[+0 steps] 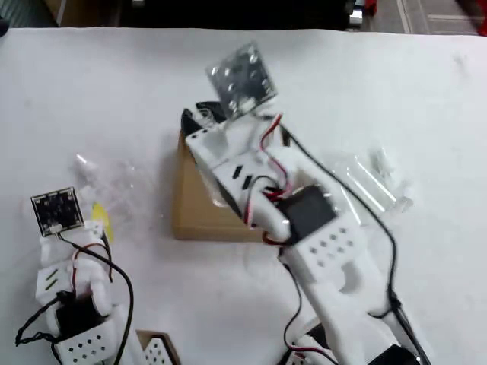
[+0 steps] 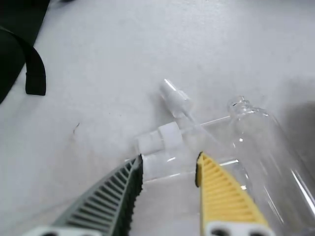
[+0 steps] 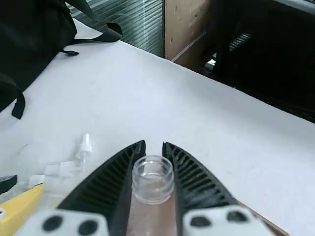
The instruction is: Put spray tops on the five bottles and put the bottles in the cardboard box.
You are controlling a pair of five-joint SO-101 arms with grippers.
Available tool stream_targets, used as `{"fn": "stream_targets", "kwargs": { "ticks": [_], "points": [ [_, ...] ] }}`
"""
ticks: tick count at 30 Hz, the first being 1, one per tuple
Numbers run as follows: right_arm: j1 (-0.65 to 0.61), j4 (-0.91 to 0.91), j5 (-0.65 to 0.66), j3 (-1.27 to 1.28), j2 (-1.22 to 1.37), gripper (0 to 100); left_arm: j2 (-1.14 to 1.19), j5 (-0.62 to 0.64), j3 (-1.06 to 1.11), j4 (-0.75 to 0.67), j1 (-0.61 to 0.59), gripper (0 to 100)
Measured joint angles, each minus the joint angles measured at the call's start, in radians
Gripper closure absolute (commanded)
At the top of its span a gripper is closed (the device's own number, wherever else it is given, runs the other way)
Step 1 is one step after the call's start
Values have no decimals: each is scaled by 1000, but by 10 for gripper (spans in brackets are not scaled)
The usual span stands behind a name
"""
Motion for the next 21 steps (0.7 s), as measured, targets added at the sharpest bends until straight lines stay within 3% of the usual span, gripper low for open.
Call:
{"fn": "stream_targets", "kwargs": {
  "ticks": [7, 13, 21],
  "points": [
    [6, -574, 5, 183, 227, 984, 0, -12, 0, 0, 29, 832],
    [26, -844, 21, 184, 497, 984, 0, -25, 5, 0, 29, 832],
    [35, -1092, 175, 184, 718, 984, 0, -25, 9, 0, 29, 832]
  ]
}}
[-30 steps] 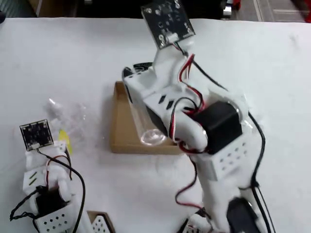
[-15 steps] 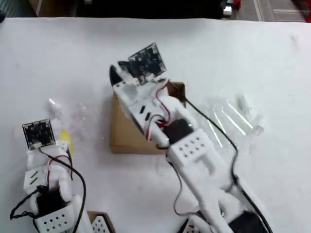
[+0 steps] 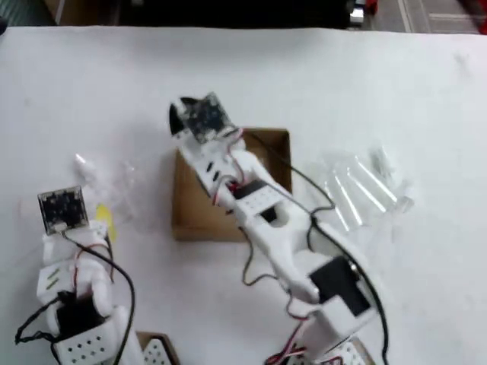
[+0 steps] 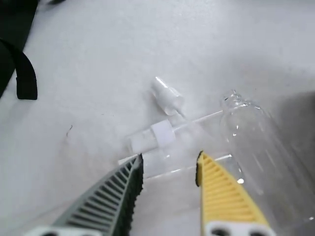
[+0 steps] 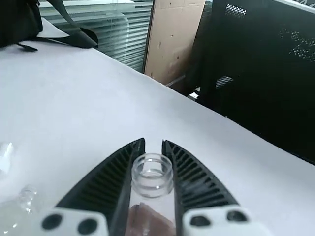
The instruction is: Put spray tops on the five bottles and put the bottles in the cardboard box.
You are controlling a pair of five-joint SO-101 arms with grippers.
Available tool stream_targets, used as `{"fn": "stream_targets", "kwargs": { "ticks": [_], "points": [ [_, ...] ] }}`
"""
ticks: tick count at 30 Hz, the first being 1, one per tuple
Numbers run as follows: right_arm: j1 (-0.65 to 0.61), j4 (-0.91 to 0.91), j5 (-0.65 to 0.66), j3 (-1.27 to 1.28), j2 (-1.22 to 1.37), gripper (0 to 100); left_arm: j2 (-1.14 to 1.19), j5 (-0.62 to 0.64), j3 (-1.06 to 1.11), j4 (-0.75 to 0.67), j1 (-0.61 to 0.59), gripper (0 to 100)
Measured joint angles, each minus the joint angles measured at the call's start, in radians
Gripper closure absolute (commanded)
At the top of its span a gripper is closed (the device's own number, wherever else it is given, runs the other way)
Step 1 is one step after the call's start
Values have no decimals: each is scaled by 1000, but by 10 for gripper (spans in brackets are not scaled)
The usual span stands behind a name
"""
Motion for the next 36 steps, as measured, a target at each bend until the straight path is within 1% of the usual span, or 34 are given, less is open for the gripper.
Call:
{"fn": "stream_targets", "kwargs": {
  "ticks": [3, 7, 31, 36],
  "points": [
    [-11, -44, 8, -2, 68, 984, 0, 0, 0, 0, 0, 832],
    [-20, -61, 12, -31, 106, 984, 0, 0, 0, 0, 0, 832],
    [-20, -63, 12, -34, 107, 984, 0, 0, 0, 0, 0, 832],
    [0, -61, 11, -34, 71, 984, 0, 0, 0, 0, 0, 832]
  ]
}}
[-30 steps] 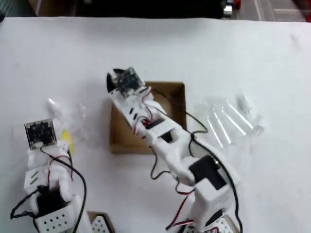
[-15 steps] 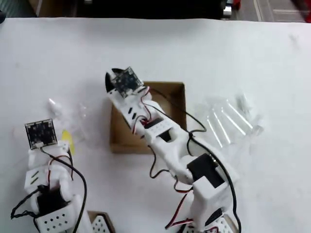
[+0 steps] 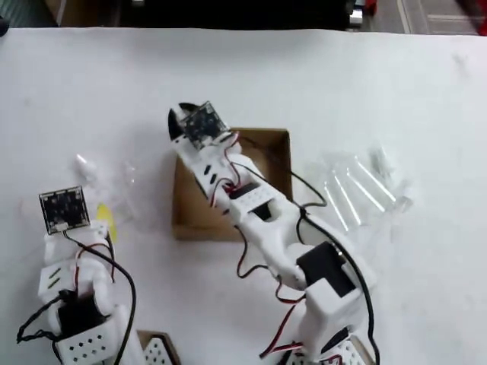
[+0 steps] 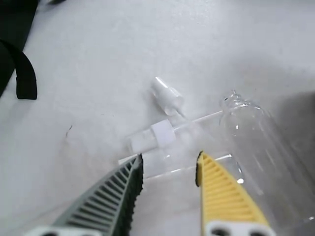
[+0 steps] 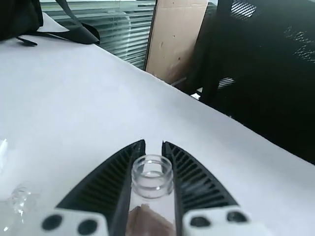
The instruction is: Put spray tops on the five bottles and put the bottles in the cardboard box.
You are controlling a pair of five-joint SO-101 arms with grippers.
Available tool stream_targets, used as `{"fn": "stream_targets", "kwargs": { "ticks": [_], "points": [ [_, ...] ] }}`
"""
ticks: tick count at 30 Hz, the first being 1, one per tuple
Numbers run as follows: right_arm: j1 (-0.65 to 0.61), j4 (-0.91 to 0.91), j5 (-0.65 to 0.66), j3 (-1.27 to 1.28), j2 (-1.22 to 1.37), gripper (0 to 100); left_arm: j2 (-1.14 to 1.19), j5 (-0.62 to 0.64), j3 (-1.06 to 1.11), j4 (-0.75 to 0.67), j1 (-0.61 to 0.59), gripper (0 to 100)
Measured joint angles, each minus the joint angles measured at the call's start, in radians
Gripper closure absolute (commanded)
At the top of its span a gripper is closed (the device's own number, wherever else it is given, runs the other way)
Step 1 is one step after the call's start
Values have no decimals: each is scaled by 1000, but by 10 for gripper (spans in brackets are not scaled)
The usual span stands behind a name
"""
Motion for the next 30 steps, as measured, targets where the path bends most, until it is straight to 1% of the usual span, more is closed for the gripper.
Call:
{"fn": "stream_targets", "kwargs": {
  "ticks": [7, 9, 14, 17, 30],
  "points": [
    [3, 0, 0, 2, -40, 984, 0, 0, 0, 0, 2, 832],
    [3, 0, 0, 2, -40, 984, 0, 0, 0, 0, 18, 832],
    [3, 0, -63, -2, -17, 984, 0, -3, 0, 0, 38, 832],
    [3, 0, -75, -8, 18, 984, 0, -3, 0, 0, 38, 832],
    [3, 0, -77, -9, 28, 984, 0, -3, 0, 0, 38, 832]
  ]
}}
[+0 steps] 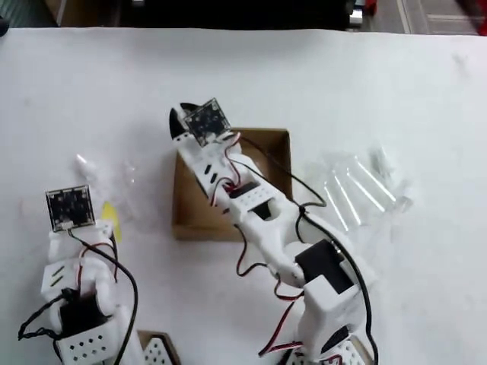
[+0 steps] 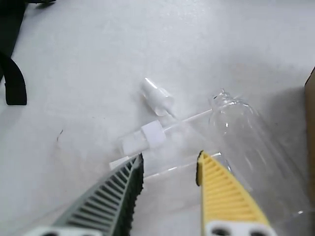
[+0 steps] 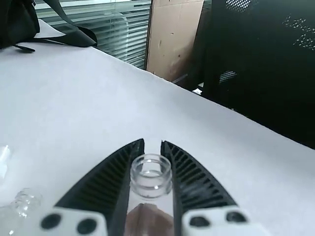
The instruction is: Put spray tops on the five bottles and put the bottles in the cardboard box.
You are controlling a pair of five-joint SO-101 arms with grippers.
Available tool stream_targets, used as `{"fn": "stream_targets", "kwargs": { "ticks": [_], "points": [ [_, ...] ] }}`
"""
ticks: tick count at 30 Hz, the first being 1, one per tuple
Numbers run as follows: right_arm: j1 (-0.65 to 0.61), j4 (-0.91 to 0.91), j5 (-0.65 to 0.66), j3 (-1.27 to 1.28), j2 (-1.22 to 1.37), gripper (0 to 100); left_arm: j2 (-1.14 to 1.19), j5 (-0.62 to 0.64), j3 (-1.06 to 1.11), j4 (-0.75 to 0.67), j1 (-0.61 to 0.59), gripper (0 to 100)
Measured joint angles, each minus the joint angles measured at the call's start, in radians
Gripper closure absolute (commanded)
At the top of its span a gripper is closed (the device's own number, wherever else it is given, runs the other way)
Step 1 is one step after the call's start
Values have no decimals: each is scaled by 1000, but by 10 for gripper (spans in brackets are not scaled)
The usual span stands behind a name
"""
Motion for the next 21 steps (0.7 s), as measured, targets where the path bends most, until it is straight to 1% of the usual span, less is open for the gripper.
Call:
{"fn": "stream_targets", "kwargs": {
  "ticks": [3, 8, 15, 21],
  "points": [
    [0, 0, 0, 0, 0, 971, 0, 0, 0, 0, 0, 832],
    [0, 64, -2, -9, -2, 860, 0, 0, 0, 0, 0, 832],
    [-2, 152, -2, -14, -35, 854, 0, 0, 0, 0, 0, 832],
    [-3, 164, -2, -14, -49, 854, 0, 0, 0, 0, 0, 832]
  ]
}}
